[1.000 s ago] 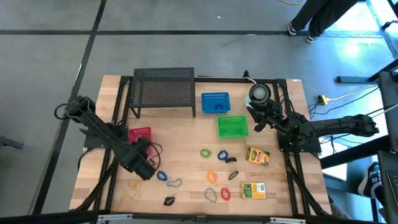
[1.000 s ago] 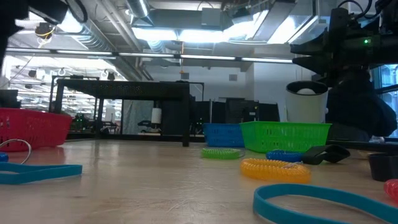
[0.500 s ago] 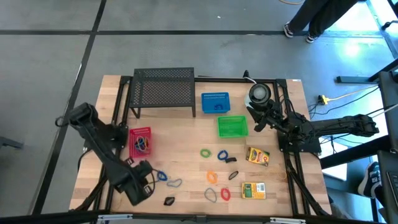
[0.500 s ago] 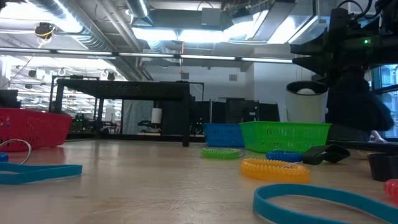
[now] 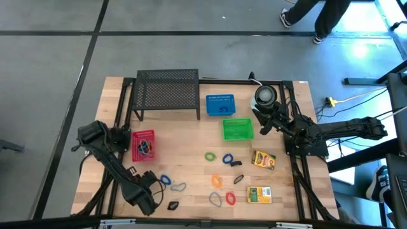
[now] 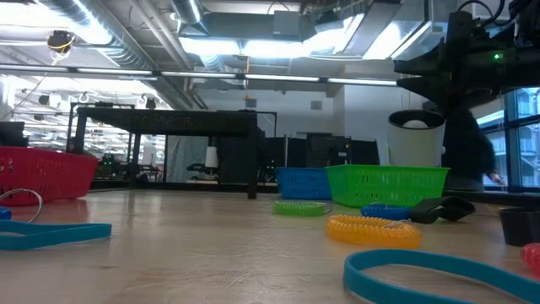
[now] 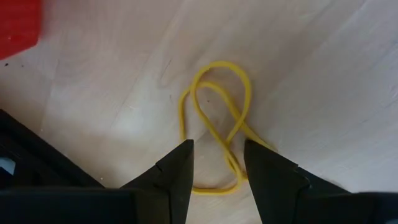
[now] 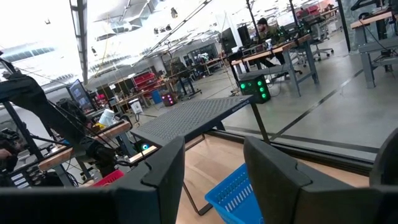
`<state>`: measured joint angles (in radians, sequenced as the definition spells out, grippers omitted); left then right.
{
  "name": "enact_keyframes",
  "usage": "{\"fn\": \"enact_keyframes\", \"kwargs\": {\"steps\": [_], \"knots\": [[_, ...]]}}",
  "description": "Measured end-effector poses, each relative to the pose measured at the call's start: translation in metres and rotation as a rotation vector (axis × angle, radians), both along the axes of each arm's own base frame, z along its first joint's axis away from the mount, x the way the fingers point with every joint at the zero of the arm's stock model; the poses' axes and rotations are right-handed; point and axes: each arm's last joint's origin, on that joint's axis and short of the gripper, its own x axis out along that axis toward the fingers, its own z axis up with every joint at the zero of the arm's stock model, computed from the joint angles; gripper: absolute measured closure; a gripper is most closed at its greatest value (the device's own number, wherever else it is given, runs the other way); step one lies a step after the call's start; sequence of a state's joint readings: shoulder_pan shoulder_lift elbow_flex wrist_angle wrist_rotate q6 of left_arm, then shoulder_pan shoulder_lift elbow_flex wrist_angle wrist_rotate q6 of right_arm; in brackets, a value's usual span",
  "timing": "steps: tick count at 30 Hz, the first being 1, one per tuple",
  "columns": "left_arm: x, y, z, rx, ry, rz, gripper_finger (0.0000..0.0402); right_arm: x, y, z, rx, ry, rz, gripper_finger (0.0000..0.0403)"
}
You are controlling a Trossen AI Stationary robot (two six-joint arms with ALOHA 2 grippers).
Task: Pick & Place Office Desk Supplies
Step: Put the yellow rubber band into the orange basket
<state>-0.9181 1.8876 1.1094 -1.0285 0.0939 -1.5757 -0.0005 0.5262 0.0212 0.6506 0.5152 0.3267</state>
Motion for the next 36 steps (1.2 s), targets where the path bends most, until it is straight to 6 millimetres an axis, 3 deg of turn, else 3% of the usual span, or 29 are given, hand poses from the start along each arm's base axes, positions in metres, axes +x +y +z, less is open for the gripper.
{"fn": "enact_keyframes", "kwargs": {"steps": [7, 18, 25, 29, 36], "knots": [[0.002, 0.000, -0.005, 0.000, 0.003, 0.005, 0.0266, 0.000, 0.000, -0.001, 0.000, 0.005, 0.000, 0.0236], [0.010, 0.006, 0.002, -0.053, -0.014, -0.035, 0.0389, 0.000, 0.000, 0.000, 0.000, 0.005, 0.000, 0.0236], [0.019, 0.009, 0.005, -0.070, -0.025, -0.103, 0.0399, 0.000, 0.000, 0.000, 0.000, 0.005, 0.000, 0.0236], [0.037, 0.007, 0.018, 0.021, -0.197, -0.208, 0.0399, 0.000, 0.000, 0.000, 0.000, 0.005, 0.000, 0.0236], [0.071, -0.003, 0.061, 0.260, -0.531, -0.457, 0.0399, 0.000, 0.000, 0.000, 0.000, 0.005, 0.000, 0.0236]]}}
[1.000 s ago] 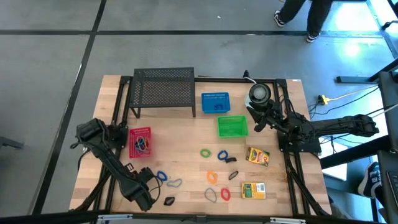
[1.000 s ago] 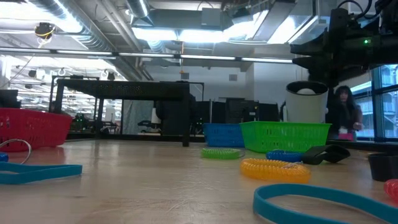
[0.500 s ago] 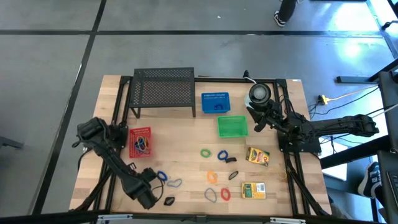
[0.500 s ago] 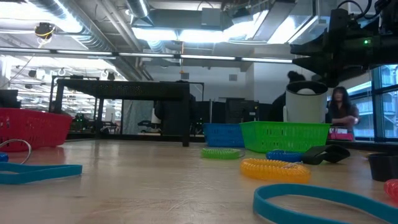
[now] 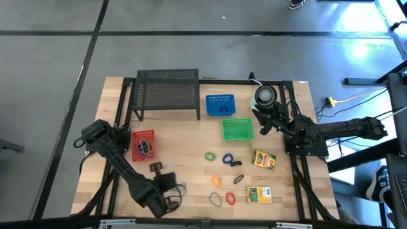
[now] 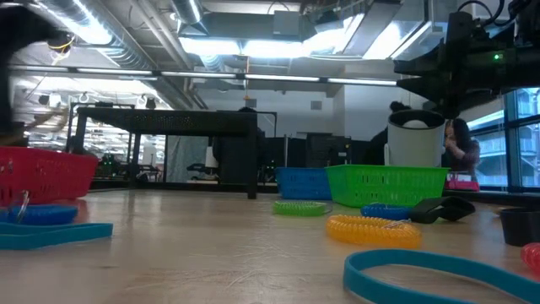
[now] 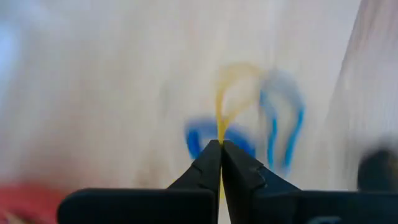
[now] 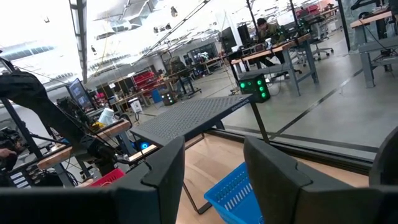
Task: Pick & Place Office Desk Supplies
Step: Put the yellow rubber band into the orange basket
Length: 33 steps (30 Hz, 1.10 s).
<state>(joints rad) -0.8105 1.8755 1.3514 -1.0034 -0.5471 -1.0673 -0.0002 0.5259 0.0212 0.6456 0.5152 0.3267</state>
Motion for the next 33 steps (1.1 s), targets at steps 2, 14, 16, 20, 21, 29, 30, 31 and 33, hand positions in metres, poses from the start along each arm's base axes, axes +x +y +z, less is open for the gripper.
{"fn": "enact_keyframes", "kwargs": {"steps": [2, 14, 16, 20, 21, 29, 30, 31, 33], "knots": [[0.009, -0.002, 0.015, 0.091, -0.107, -0.045, 0.0399, 0.000, 0.000, 0.000, 0.000, 0.001, 0.000, 0.0236], [0.039, 0.008, 0.077, 0.567, -0.758, 0.151, 0.0398, 0.000, 0.000, 0.000, 0.000, 0.002, 0.000, 0.0237], [0.043, 0.013, 0.078, 0.576, -0.817, 0.203, 0.0398, 0.000, 0.000, 0.000, 0.000, 0.002, 0.000, 0.0237], [0.051, 0.023, 0.078, 0.521, -0.856, 0.283, 0.0398, 0.000, 0.000, 0.000, 0.000, 0.002, 0.000, 0.0237], [0.052, 0.026, 0.078, 0.511, -0.859, 0.296, 0.0398, 0.000, 0.000, 0.000, 0.000, 0.002, 0.000, 0.0237], [0.060, 0.032, 0.077, 0.441, -0.851, 0.342, 0.0398, 0.000, 0.000, 0.000, 0.000, 0.002, 0.000, 0.0237], [0.060, 0.031, 0.077, 0.430, -0.847, 0.343, 0.0398, 0.000, 0.000, 0.000, 0.000, 0.002, 0.000, 0.0237], [0.061, 0.031, 0.077, 0.425, -0.834, 0.336, 0.0398, 0.000, 0.000, 0.000, 0.000, 0.002, 0.000, 0.0237], [0.061, 0.031, 0.076, 0.420, -0.806, 0.321, 0.0398, 0.000, 0.000, 0.000, 0.000, 0.002, 0.000, 0.0237]]}}
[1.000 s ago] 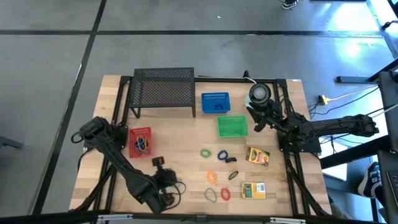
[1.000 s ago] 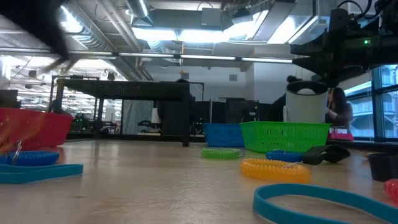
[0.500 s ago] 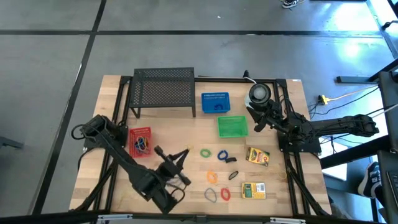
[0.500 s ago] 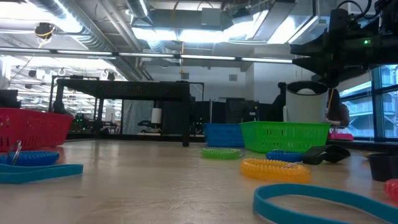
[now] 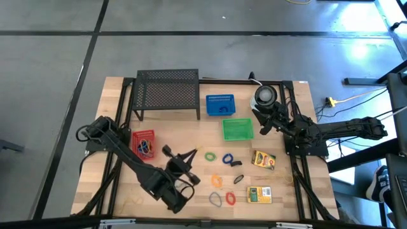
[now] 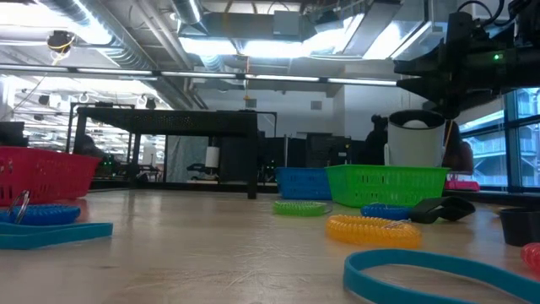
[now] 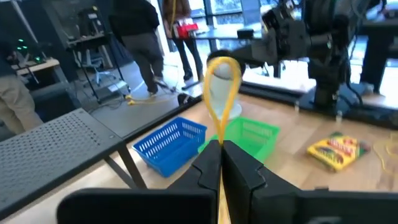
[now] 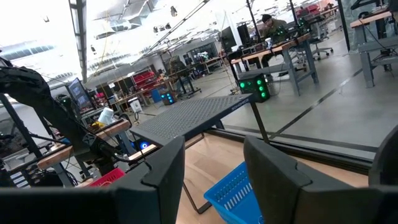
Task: Pick & Place Office Desk Supplies
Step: Put the yellow rubber band into the orange basket
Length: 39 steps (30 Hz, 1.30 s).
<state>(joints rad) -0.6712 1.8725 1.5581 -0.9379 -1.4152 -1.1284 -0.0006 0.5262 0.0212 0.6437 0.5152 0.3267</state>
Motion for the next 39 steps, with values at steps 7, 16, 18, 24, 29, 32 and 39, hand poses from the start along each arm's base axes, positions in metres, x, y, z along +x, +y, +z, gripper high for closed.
{"fn": "enact_keyframes", "kwargs": {"steps": [7, 16, 18, 24, 29, 32, 39], "knots": [[0.002, 0.001, -0.002, -0.036, 0.090, -0.032, 0.0398, 0.000, 0.000, 0.000, 0.000, 0.000, 0.000, 0.0237], [-0.015, -0.002, 0.013, -0.046, 0.207, -0.119, 0.0398, 0.000, 0.000, 0.000, 0.000, 0.000, 0.000, 0.0237], [-0.025, 0.003, 0.026, -0.103, 0.239, -0.149, 0.0398, 0.000, 0.000, 0.000, 0.000, 0.000, 0.000, 0.0237], [-0.064, 0.029, 0.058, -0.381, 0.333, -0.144, 0.0398, 0.000, 0.000, 0.000, 0.000, 0.001, 0.000, 0.0237], [-0.092, 0.045, 0.055, -0.547, 0.506, 0.061, 0.0398, 0.000, 0.000, 0.000, 0.000, 0.004, 0.000, 0.0237], [-0.095, 0.045, 0.040, -0.560, 0.538, 0.046, 0.0398, 0.000, 0.000, 0.000, 0.000, 0.005, 0.000, 0.0237], [-0.113, 0.061, -0.004, -0.568, 0.675, 0.237, 0.0398, 0.000, 0.000, -0.001, 0.000, 0.010, 0.003, 0.0237]]}}
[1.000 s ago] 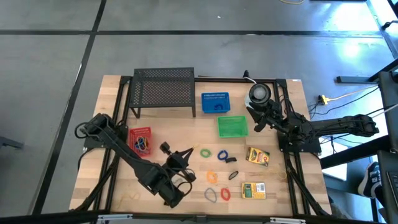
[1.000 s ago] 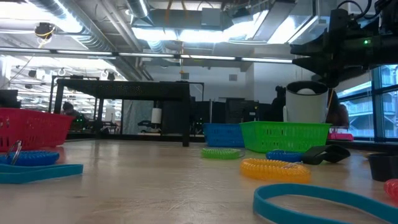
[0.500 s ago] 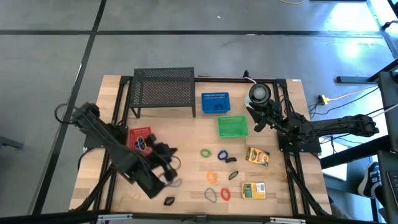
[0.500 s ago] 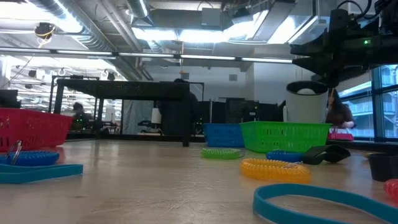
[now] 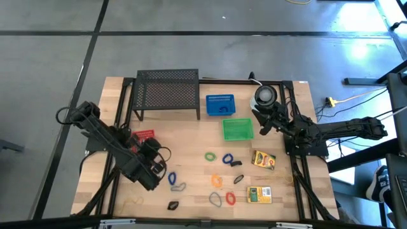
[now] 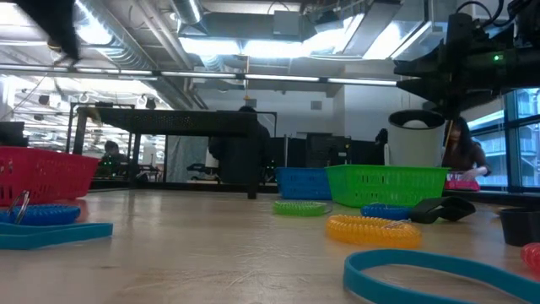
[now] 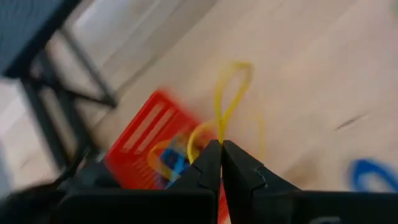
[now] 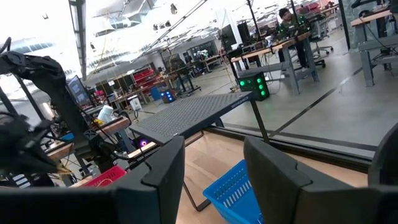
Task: Pick & Place Office Desk Supplies
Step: Put the yellow rubber band into the orange basket
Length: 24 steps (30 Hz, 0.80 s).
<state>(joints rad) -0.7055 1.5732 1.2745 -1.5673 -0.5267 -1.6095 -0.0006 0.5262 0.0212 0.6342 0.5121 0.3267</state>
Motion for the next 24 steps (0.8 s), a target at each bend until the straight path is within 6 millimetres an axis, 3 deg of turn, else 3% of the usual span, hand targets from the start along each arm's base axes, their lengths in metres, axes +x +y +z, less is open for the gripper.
{"fn": "enact_keyframes", "kwargs": {"steps": [10, 15, 24], "knots": [[-0.039, 0.027, -0.044, -0.049, 0.133, 0.250, 0.0398, 0.000, 0.000, 0.000, 0.000, 0.002, 0.000, 0.0237], [-0.039, 0.025, -0.058, -0.132, 0.095, 0.245, 0.0398, 0.000, 0.000, 0.000, 0.000, 0.003, 0.000, 0.0237], [-0.039, 0.024, -0.060, -0.169, 0.092, 0.266, 0.0377, 0.000, 0.000, 0.000, 0.000, 0.002, 0.000, 0.0237]]}}
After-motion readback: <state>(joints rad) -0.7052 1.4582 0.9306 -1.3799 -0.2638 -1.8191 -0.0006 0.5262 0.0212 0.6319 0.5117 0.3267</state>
